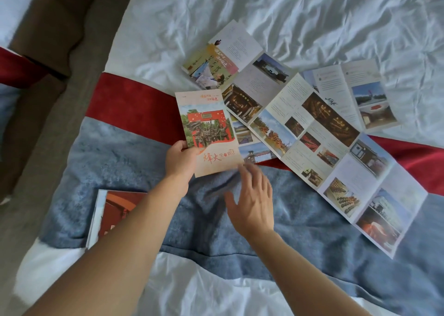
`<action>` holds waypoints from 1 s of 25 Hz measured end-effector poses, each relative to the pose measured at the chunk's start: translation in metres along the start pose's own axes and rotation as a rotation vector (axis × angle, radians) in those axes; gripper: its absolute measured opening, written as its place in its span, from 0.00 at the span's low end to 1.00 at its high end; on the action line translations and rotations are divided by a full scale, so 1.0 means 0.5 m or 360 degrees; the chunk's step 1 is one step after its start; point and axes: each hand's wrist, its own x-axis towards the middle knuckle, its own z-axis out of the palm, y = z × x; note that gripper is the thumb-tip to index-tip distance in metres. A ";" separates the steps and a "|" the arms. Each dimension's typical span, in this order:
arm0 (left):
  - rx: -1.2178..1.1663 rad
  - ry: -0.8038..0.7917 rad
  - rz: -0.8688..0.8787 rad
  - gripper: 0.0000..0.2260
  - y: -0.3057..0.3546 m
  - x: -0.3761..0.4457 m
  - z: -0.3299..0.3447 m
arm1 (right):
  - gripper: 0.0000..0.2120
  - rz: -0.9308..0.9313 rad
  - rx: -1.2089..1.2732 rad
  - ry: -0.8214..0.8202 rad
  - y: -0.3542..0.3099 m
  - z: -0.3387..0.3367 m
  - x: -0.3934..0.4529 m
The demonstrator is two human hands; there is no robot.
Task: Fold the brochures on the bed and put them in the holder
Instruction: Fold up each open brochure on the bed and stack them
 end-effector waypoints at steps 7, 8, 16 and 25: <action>-0.0244 0.0066 -0.0073 0.06 -0.010 -0.028 0.037 | 0.38 0.0127 -0.0004 0.0037 0.082 -0.028 0.024; -0.0277 0.0069 -0.0067 0.05 -0.007 -0.031 0.044 | 0.38 0.0124 0.0003 0.0012 0.091 -0.031 0.026; -0.0226 0.0160 -0.0046 0.14 0.000 -0.069 0.096 | 0.39 0.0113 -0.0051 -0.0183 0.164 -0.060 0.046; 0.0484 0.0527 0.0132 0.22 -0.013 -0.041 0.116 | 0.38 0.0181 -0.0106 -0.0217 0.209 -0.084 0.071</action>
